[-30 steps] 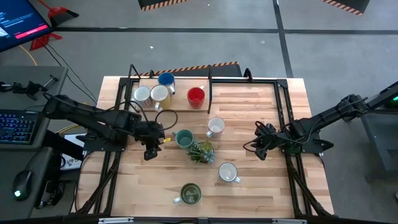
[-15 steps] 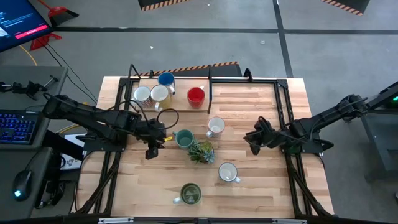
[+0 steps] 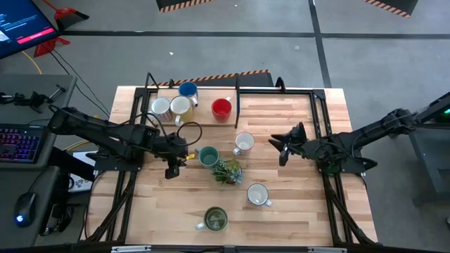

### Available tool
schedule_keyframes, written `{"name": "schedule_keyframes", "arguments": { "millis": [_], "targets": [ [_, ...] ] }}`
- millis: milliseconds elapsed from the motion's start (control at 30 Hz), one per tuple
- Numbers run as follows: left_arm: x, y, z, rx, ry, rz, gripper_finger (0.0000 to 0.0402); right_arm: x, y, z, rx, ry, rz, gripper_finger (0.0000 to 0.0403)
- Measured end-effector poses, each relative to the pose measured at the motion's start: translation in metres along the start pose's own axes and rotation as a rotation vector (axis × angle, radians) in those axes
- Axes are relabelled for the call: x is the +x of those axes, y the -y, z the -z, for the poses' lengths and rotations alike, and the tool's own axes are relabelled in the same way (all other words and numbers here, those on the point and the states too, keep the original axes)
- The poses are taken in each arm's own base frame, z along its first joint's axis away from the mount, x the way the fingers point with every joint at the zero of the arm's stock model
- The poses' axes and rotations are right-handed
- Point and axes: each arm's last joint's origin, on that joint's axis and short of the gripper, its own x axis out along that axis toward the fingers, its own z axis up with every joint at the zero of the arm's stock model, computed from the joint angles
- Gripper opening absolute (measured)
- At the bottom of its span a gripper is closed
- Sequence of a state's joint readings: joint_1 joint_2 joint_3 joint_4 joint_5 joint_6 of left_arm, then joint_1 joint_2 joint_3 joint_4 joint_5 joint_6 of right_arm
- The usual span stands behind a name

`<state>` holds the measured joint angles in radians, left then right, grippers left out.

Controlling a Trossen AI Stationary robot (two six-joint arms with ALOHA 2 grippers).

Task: Place coffee mugs
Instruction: Put the gray patterned mug on the shelf

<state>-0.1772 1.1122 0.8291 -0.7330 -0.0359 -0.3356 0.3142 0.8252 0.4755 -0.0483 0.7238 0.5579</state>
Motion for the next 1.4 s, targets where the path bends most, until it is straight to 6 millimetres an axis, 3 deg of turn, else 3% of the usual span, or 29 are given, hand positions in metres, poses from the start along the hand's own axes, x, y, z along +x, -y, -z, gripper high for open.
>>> {"name": "schedule_keyframes", "arguments": {
  "millis": [300, 467, 700, 933, 1167, 1400],
  "targets": [
    [0.0, 0.0, 0.0, -0.021, 0.001, -0.003, 0.0145, 0.011, 0.008, -0.012, -0.001, -0.016, -0.07, 0.0103],
    [0.0, 0.0, 0.0, -0.028, 0.001, -0.003, 0.0145, 0.017, -0.011, -0.045, -0.121, -0.044, -0.109, 0.0103],
    [0.0, 0.0, 0.0, -0.029, 0.002, -0.01, 0.0145, 0.038, -0.031, -0.074, -0.367, -0.381, 0.043, 0.0103],
    [0.0, -0.001, 0.0, -0.029, 0.006, -0.029, 0.0145, 0.074, -0.042, -0.091, -0.467, -0.533, 0.109, 0.0103],
    [0.0, -0.001, 0.001, -0.046, 0.001, -0.03, 0.0145, 0.115, -0.018, -0.075, -0.387, -0.77, 0.135, 0.0103],
    [0.0, -0.003, 0.005, -0.059, -0.048, -0.049, 0.0145, 0.132, 0.017, -0.079, -0.231, -0.833, 0.123, 0.0104]
  ]
}}
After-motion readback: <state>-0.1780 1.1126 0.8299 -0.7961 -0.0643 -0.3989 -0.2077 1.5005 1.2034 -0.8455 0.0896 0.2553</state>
